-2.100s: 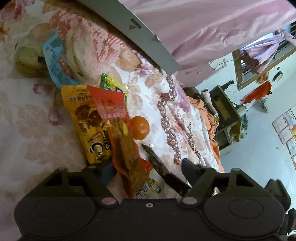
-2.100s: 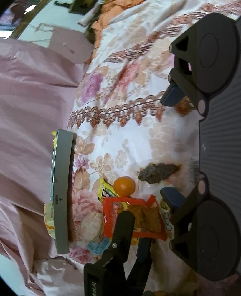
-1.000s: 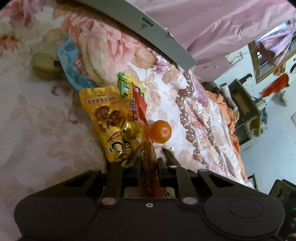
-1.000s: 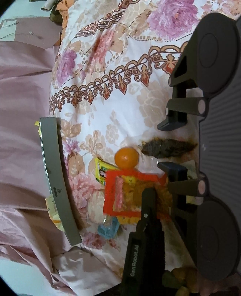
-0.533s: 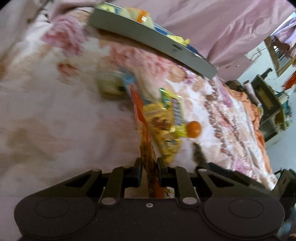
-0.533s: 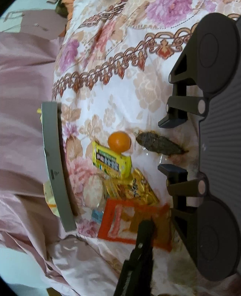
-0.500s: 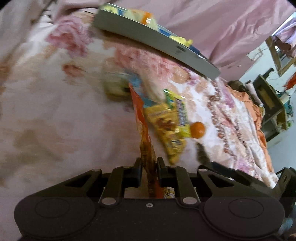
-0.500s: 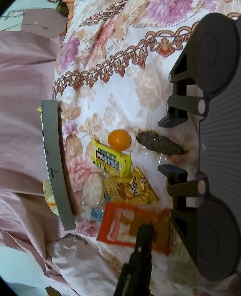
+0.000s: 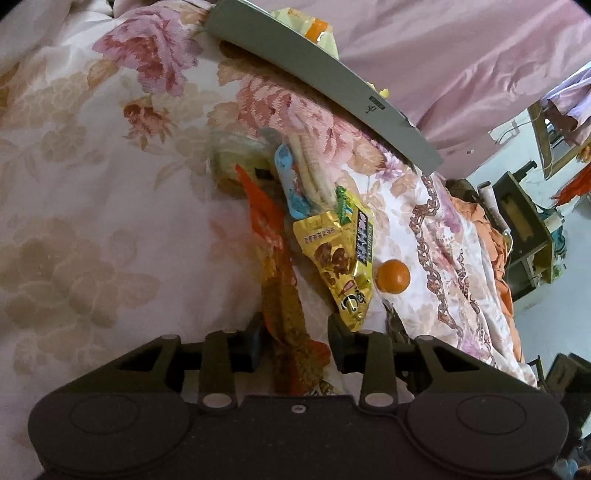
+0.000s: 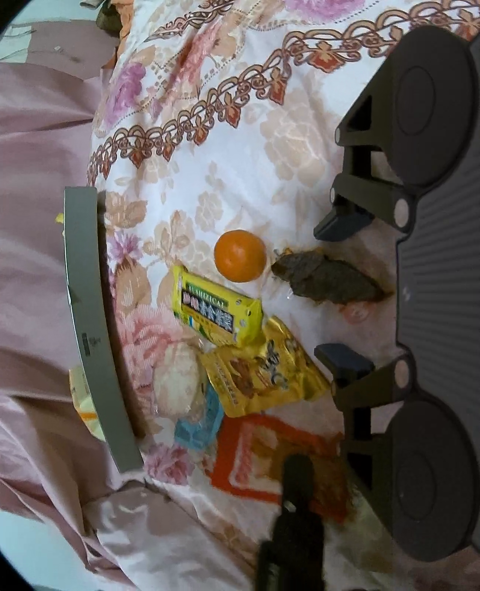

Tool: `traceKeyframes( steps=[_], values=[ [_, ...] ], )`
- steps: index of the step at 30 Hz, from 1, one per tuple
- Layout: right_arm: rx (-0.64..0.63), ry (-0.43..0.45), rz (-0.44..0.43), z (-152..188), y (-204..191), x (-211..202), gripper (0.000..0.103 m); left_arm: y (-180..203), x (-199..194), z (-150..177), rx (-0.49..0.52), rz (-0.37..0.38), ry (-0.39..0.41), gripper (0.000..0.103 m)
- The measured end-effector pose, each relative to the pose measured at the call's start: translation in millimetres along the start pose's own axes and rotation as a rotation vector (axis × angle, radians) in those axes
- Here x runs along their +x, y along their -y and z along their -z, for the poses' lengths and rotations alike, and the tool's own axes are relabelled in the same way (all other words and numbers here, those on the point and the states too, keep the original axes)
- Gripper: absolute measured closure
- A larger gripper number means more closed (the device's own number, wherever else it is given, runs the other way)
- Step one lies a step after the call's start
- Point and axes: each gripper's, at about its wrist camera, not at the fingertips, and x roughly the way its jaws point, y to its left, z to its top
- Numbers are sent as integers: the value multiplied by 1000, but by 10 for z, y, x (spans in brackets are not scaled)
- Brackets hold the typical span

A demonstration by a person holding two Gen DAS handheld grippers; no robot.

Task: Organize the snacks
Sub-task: 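Lift red pack and dried meat and carry both into the grey tray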

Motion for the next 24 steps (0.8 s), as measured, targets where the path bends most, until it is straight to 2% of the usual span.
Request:
traceKeyframes(
  steps=[2, 4, 11, 16, 24],
  values=[
    [-5, 5, -16, 29, -32, -41, 50, 15, -7, 1, 13, -20, 1, 78],
    [-21, 9, -26, 57, -72, -77, 52, 2, -11, -4, 12, -34, 4, 82],
    [-141, 45, -67, 158, -278, -198, 54, 69, -81, 50, 14, -27, 31, 87],
    [-243, 102, -62, 184, -409, -284, 54, 131, -147, 69, 40, -23, 58, 87],
    [-237, 139, -55, 155, -360, -348, 54, 192, -311, 113, 36, -21, 106, 88]
  ],
)
